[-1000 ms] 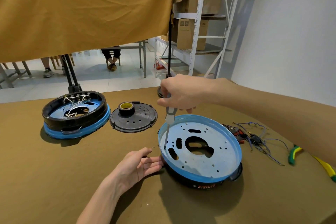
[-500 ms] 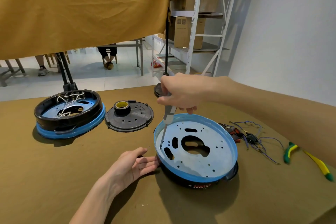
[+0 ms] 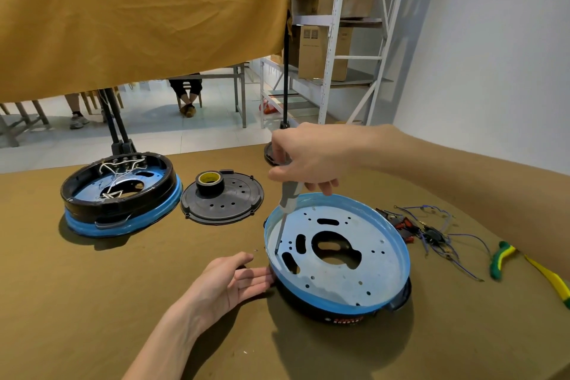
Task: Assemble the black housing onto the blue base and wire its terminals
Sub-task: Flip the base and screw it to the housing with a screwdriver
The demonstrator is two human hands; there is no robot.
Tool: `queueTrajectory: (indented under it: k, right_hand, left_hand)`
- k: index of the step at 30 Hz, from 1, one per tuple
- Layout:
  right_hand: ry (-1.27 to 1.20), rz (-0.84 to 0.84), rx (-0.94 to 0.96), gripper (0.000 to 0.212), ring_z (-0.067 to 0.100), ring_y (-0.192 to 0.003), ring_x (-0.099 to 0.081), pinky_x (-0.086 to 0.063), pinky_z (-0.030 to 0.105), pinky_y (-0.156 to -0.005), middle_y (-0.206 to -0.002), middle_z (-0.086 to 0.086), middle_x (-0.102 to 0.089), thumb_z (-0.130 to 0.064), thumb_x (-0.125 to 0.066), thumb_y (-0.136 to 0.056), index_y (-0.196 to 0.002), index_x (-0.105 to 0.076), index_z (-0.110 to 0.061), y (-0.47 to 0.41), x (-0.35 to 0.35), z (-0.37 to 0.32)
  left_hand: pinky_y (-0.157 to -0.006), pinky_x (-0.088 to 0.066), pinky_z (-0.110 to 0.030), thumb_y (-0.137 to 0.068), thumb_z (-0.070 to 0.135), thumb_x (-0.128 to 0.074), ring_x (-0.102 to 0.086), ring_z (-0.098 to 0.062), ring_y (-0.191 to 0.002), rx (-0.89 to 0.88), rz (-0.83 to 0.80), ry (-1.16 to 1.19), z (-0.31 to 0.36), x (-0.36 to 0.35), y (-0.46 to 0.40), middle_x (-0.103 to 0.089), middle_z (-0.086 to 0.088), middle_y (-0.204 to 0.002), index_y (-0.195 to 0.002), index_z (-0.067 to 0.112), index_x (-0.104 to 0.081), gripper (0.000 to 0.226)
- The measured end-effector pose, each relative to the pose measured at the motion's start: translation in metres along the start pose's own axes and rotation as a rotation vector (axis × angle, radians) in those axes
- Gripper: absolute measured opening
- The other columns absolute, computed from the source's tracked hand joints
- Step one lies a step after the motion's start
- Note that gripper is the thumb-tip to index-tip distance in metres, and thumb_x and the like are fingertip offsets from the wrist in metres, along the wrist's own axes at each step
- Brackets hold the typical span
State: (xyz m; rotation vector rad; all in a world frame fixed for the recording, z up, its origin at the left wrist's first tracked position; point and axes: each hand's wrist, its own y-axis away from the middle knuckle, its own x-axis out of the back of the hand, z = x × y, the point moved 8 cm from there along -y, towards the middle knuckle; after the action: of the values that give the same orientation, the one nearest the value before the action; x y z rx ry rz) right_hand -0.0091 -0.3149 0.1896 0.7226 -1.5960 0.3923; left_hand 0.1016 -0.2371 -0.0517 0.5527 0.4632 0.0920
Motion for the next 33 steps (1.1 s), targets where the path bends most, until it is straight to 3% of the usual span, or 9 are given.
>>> queueTrajectory:
  k: [2, 5, 10, 15, 19, 25, 28, 30, 33]
  right_hand:
    - [0.016, 0.03, 0.009, 0.038, 0.013, -0.042, -0.065, -0.045, 0.018, -0.037, -0.059, 0.003, -0.071, -0.044, -0.057, -0.102, -0.113, -0.055, -0.007, -0.002, -0.002, -0.002]
    - [-0.048, -0.024, 0.038, 0.037, 0.005, -0.042, -0.062, -0.046, 0.018, -0.04, -0.071, 0.001, -0.068, -0.032, -0.069, -0.095, -0.118, -0.043, -0.018, 0.002, 0.001, -0.004]
    - [0.125, 0.125, 0.032, 0.033, 0.02, -0.052, -0.07, -0.055, 0.026, -0.042, -0.082, 0.01, -0.072, -0.044, -0.053, -0.104, -0.11, -0.051, -0.012, -0.005, 0.003, -0.005]
    - [-0.016, -0.058, 0.031, 0.032, 0.008, -0.046, -0.064, -0.047, 0.019, -0.042, -0.078, 0.004, -0.069, -0.026, -0.071, -0.094, -0.116, -0.048, -0.018, 0.004, 0.006, -0.005]
    - [0.112, 0.099, 0.048, 0.028, 0.015, -0.045, -0.068, -0.047, 0.019, -0.039, -0.069, 0.004, -0.073, -0.04, -0.06, -0.102, -0.103, -0.059, -0.012, 0.003, 0.007, -0.008]
    - [-0.057, -0.043, 0.056, 0.018, 0.007, -0.051, -0.068, -0.051, 0.017, -0.048, -0.067, -0.006, -0.072, -0.027, -0.072, -0.094, -0.104, -0.059, -0.021, 0.009, 0.007, -0.004]
    - [-0.009, 0.012, 0.044, 0.021, 0.013, -0.05, -0.07, -0.05, 0.018, -0.044, -0.059, -0.005, -0.072, -0.038, -0.066, -0.098, -0.103, -0.06, -0.018, 0.011, 0.007, -0.001]
    - [0.058, 0.075, 0.012, 0.038, 0.014, -0.045, -0.068, -0.045, 0.016, -0.039, -0.057, -0.003, -0.071, -0.052, -0.055, -0.102, -0.099, -0.063, -0.015, 0.011, 0.007, 0.002]
    - [0.003, 0.009, 0.011, 0.033, 0.008, -0.048, -0.066, -0.047, 0.018, -0.042, -0.071, 0.0, -0.073, -0.048, -0.062, -0.098, -0.113, -0.052, -0.021, 0.012, 0.004, 0.004]
  left_hand:
    - [-0.062, -0.064, -0.038, -0.104, 0.013, -0.056, -0.077, -0.039, -0.092, 0.001, 0.001, -0.006, 0.0, 0.0, 0.0, -0.074, -0.031, -0.098, -0.108, 0.01, -0.051, 0.007]
    - [-0.061, -0.064, -0.038, -0.104, 0.013, -0.056, -0.077, -0.039, -0.091, -0.001, -0.006, -0.006, 0.001, -0.001, 0.001, -0.074, -0.031, -0.098, -0.108, 0.009, -0.052, 0.007]
    - [-0.065, -0.065, -0.039, -0.104, 0.013, -0.055, -0.077, -0.038, -0.091, 0.001, -0.006, -0.023, 0.001, -0.003, 0.001, -0.075, -0.031, -0.097, -0.113, 0.009, -0.049, 0.011]
    - [-0.063, -0.065, -0.039, -0.104, 0.012, -0.055, -0.077, -0.037, -0.088, 0.007, 0.002, -0.021, 0.001, -0.004, 0.002, -0.075, -0.03, -0.095, -0.121, 0.008, -0.047, 0.019]
    - [-0.068, -0.065, -0.042, -0.096, 0.018, -0.067, -0.077, -0.039, -0.092, 0.012, 0.015, -0.012, 0.001, -0.004, 0.002, -0.074, -0.031, -0.1, -0.139, 0.011, -0.041, 0.051]
    - [-0.075, -0.065, -0.046, -0.057, 0.044, -0.09, -0.075, -0.041, -0.097, 0.016, 0.017, -0.001, 0.003, -0.002, 0.003, -0.074, -0.029, -0.107, -0.153, 0.016, -0.032, 0.116]
    - [-0.075, -0.065, -0.045, -0.05, 0.048, -0.093, -0.076, -0.039, -0.096, -0.014, 0.027, -0.045, 0.006, -0.004, 0.002, -0.074, -0.029, -0.108, -0.157, 0.012, -0.025, 0.131]
    - [-0.077, -0.065, -0.044, -0.047, 0.047, -0.094, -0.077, -0.036, -0.095, -0.044, 0.041, -0.103, 0.006, -0.005, 0.0, -0.076, -0.026, -0.105, -0.158, 0.007, -0.021, 0.14]
    - [-0.083, -0.064, -0.041, -0.047, 0.046, -0.095, -0.078, -0.029, -0.095, -0.072, 0.046, -0.191, 0.004, -0.007, -0.004, -0.078, -0.019, -0.102, -0.157, 0.001, -0.026, 0.137]
